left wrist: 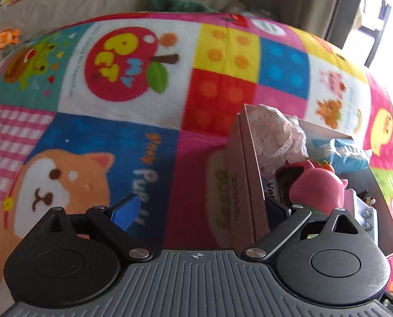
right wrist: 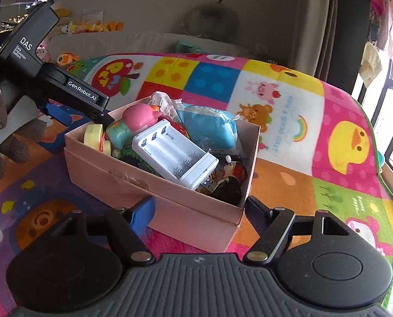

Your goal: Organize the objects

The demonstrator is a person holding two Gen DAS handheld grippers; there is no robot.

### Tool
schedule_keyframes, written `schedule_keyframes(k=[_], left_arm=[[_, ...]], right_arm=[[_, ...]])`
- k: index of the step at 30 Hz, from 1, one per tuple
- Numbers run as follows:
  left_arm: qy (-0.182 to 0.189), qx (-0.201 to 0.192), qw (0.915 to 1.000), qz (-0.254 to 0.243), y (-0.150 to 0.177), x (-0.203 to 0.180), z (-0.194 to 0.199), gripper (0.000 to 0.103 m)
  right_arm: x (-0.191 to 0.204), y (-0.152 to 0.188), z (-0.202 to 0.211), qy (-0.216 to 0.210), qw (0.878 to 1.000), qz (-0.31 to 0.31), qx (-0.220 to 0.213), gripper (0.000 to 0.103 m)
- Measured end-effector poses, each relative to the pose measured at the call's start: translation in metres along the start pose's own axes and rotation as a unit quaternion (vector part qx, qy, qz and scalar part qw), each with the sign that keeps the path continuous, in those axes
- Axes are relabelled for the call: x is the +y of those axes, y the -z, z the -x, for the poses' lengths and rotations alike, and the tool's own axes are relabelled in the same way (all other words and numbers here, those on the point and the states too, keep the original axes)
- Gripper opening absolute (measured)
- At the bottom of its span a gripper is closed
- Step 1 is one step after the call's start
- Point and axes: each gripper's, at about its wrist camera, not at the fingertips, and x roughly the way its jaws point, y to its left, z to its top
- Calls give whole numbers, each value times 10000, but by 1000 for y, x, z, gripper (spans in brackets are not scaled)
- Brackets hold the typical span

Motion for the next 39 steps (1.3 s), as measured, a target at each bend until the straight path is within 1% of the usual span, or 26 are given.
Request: schedule_keyframes(k=[2, 4, 7, 9, 11, 13, 14, 16, 18, 19, 21, 23, 25, 27, 29, 30, 31, 33, 34, 35, 37, 39], left_arm=[[-18, -135, 9998, -139, -3, 9, -7, 100], [8, -143, 9996, -252, -6, 15, -16, 101], [297, 49, 9995, 59, -8, 27, -26, 101], [382, 41, 9992, 57, -8, 29, -28, 101], [392, -44, 9992, -28, -9, 28, -27, 100], [455, -280, 9985, 87, -9, 31, -17, 100], [469, -461, 9976, 198, -9, 34, -9, 99], [500, -855, 9944, 369, -7, 40, 17, 99], [545, -1205, 9905, 365, 5, 43, 48, 99], [556, -1294, 9897, 257, 14, 42, 64, 99], [594, -1214, 9908, -28, 40, 36, 87, 99], [613, -927, 9931, -377, 73, 25, 102, 99], [538, -698, 9936, -710, 106, 11, 111, 99], [494, -552, 9940, -808, 134, -1, 113, 99], [455, -375, 9961, -662, 151, -7, 110, 99], [381, -303, 9969, -614, 155, -10, 107, 99], [199, -463, 9961, -721, 160, -16, 108, 99], [-110, -592, 9937, -949, 168, -24, 107, 99], [-241, -569, 9929, -1017, 169, -27, 104, 99], [-320, -549, 9922, -1074, 169, -28, 102, 100], [-326, -547, 9923, -1060, 168, -28, 100, 100], [-343, -552, 9928, -1006, 169, -29, 100, 100]], right_arm=[[11, -10, -11, 9, 10000, 9, 35, 75], [20, -17, -20, 64, 9999, 54, 56, 75], [29, -22, -27, 268, 9995, 164, 67, 75], [31, -23, -29, 369, 9991, 175, 89, 75], [29, -25, -31, 392, 9991, 74, 151, 75], [26, -25, -30, 406, 9988, -80, 246, 76], [25, -25, -27, 359, 9988, -177, 287, 78], [25, -20, -17, 222, 9985, -366, 340, 87], [30, -11, -5, 229, 9976, -480, 441, 101], [33, -4, 1, 226, 9970, -541, 514, 103], [37, 10, 15, 161, 9943, -824, 655, 103], [38, 23, 28, -21, 9888, -1258, 809, 103], [36, 37, 38, -121, 9801, -1749, 927, 103], [36, 49, 43, -90, 9734, -2014, 1090, 103], [44, 59, 50, 104, 9783, -1824, 981, 103], [49, 62, 50, 284, 9804, -1655, 1033, 103], [54, 64, 51, 443, 9820, -1483, 1086, 103], [54, 64, 52, 472, 9815, -1515, 1074, 103], [53, 64, 52, 468, 9812, -1540, 1068, 103], [52, 65, 51, 470, 9817, -1522, 1047, 103], [51, 68, 50, 471, 9840, -1487, 860, 103], [49, 68, 49, 525, 9832, -1567, 777, 103]])
